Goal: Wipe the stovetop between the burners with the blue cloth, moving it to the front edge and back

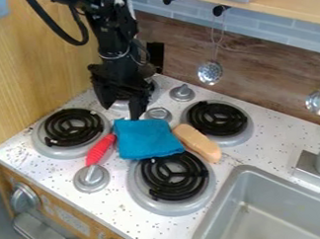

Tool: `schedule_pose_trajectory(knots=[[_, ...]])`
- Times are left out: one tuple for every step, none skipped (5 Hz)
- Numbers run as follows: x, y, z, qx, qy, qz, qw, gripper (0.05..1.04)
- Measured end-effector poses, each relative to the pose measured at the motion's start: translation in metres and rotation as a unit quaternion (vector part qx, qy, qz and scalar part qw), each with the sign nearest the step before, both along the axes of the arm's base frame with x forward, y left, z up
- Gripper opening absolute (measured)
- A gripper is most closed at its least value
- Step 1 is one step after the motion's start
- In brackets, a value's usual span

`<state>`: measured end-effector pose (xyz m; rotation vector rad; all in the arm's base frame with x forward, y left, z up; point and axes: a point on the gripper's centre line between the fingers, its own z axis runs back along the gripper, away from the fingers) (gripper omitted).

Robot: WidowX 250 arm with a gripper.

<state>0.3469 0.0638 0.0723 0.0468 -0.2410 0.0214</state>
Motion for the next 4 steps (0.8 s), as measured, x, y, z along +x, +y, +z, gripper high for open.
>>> schedule_pose_trajectory(knots=[[-0.003,0.0,-0.01,-0.002,0.015,-0.002,0.9999,1.005],[-0.002,-0.001,-0.02,0.005,0.03,-0.051,0.9982,1.005],[0.006,-0.001,-0.019,0.014,0.022,-0.108,0.9939,1.005],[0.005,0.0,-0.019,0.014,0.024,-0.151,0.9881,1.005]])
